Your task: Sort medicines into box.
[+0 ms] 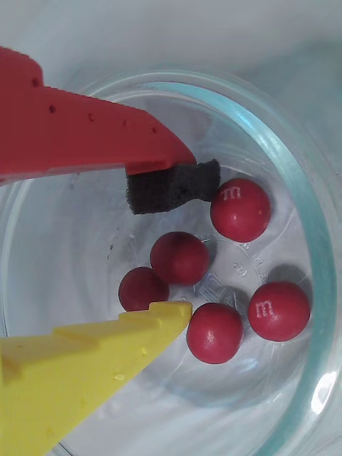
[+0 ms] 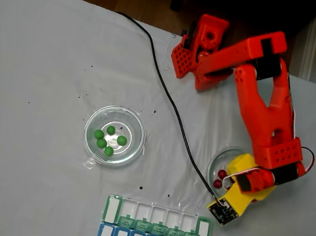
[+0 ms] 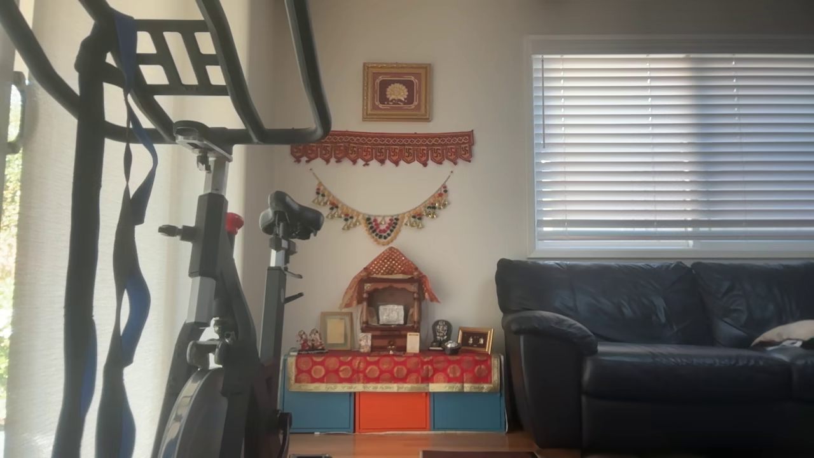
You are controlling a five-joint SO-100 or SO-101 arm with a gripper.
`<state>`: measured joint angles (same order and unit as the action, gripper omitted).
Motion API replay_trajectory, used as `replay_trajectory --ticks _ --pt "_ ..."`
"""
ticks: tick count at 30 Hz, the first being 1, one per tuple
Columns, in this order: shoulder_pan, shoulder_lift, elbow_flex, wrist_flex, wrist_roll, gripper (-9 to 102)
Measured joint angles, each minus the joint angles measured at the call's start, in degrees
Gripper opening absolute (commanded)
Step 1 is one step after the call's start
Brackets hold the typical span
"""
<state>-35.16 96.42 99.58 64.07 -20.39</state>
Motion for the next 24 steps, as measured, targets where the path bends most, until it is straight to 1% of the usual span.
replay_trajectory --ticks 24 --pt "-1.41 -1.93 2.02 -3.34 0.44 22"
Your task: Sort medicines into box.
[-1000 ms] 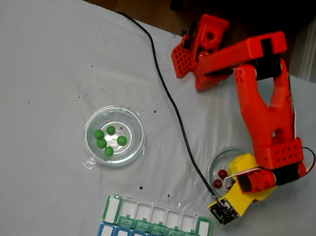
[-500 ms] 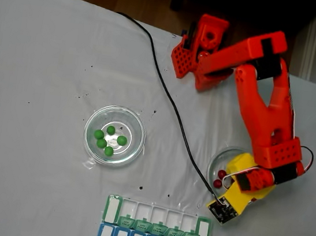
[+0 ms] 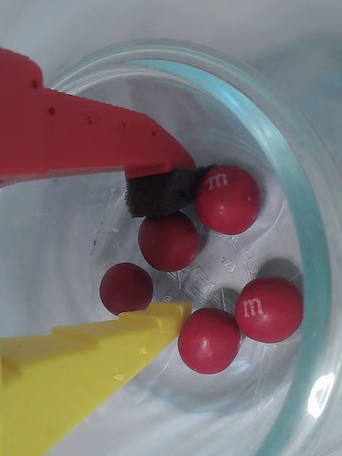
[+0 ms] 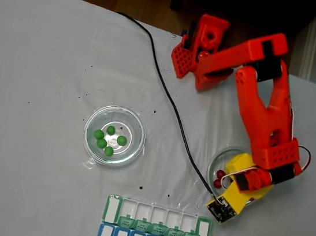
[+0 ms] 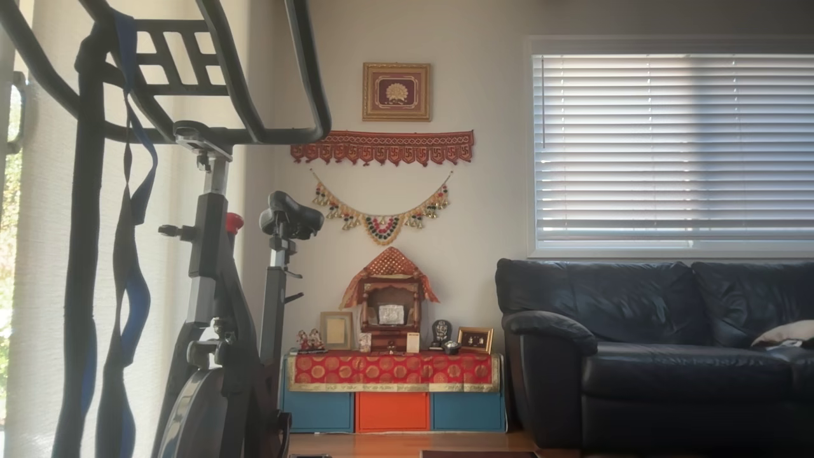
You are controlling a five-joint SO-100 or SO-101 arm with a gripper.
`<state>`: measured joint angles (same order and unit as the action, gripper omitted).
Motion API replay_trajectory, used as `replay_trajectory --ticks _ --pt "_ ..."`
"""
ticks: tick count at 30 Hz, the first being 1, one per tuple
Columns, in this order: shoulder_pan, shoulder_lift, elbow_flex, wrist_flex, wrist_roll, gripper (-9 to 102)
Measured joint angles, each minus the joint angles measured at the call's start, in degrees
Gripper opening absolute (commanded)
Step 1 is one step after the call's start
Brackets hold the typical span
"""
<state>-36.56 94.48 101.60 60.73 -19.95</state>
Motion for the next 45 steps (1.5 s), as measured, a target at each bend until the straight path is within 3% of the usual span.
replay_trajectory --ticks 20,34,45 --pt "-0.35 -1.05 0.00 -1.23 0.00 1" --pt "-0.26 -2.20 -4.75 10.46 0.00 1" --pt "4.39 5.62 -7.03 13.27 2.46 1"
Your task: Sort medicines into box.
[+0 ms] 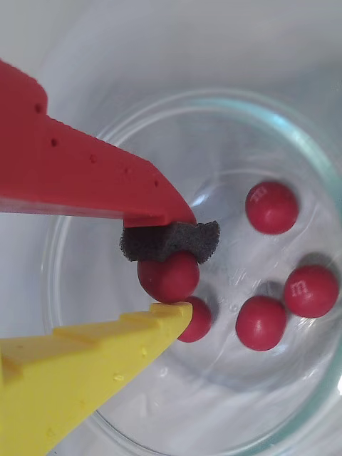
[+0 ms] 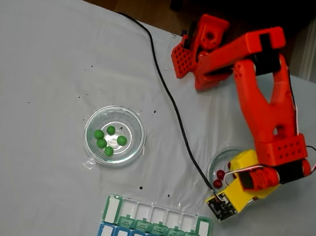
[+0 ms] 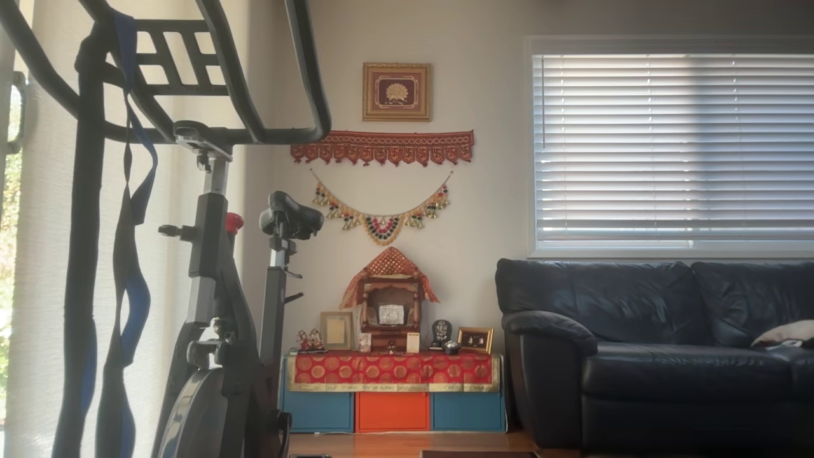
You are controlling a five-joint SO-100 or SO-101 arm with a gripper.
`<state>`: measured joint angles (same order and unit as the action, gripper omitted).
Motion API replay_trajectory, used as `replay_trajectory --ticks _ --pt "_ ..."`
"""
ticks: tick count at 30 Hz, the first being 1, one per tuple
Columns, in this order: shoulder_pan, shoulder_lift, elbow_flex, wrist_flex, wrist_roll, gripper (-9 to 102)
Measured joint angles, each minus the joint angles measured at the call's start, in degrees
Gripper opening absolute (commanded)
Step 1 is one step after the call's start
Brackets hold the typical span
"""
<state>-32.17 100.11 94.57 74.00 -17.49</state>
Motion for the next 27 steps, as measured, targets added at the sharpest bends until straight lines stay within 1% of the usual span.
replay_trajectory --ticks 3,13,20,27 --pt "2.72 0.00 -3.25 1.41 0.00 1" --pt "10.63 -0.62 -10.11 1.67 1.76 1" --pt "14.15 -10.28 -19.69 2.37 1.76 1" --pt "17.05 -13.10 -23.82 2.37 1.76 1"
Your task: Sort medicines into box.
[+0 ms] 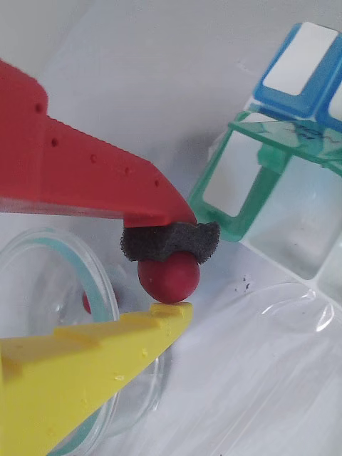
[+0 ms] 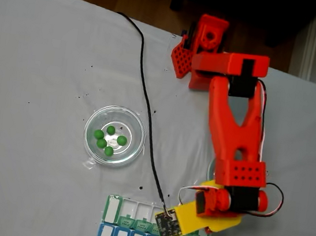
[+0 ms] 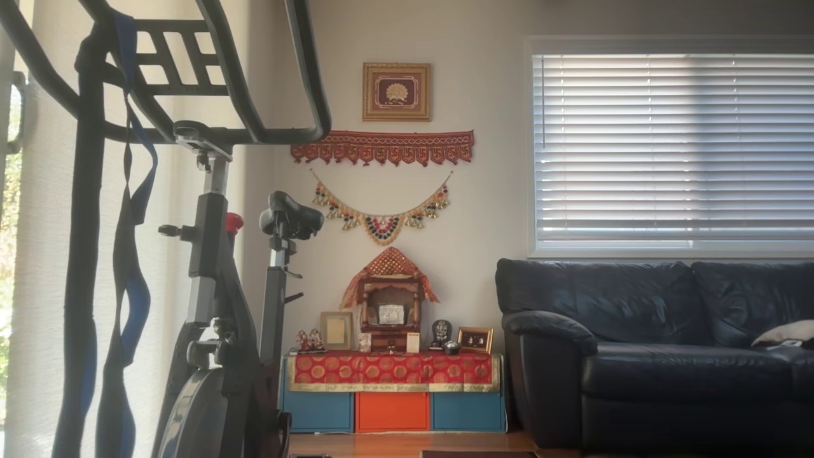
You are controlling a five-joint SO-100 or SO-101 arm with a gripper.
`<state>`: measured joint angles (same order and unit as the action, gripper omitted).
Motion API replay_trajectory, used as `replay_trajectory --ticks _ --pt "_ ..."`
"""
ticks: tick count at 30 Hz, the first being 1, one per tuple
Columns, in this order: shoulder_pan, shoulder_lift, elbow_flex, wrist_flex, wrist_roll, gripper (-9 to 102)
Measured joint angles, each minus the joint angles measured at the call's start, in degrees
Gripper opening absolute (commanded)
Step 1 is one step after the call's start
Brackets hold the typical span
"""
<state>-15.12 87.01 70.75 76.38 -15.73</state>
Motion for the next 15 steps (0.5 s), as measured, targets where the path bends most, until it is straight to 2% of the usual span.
replay_trajectory --ticks 15 --pt "1.05 -4.04 -4.66 -3.60 1.76 1"
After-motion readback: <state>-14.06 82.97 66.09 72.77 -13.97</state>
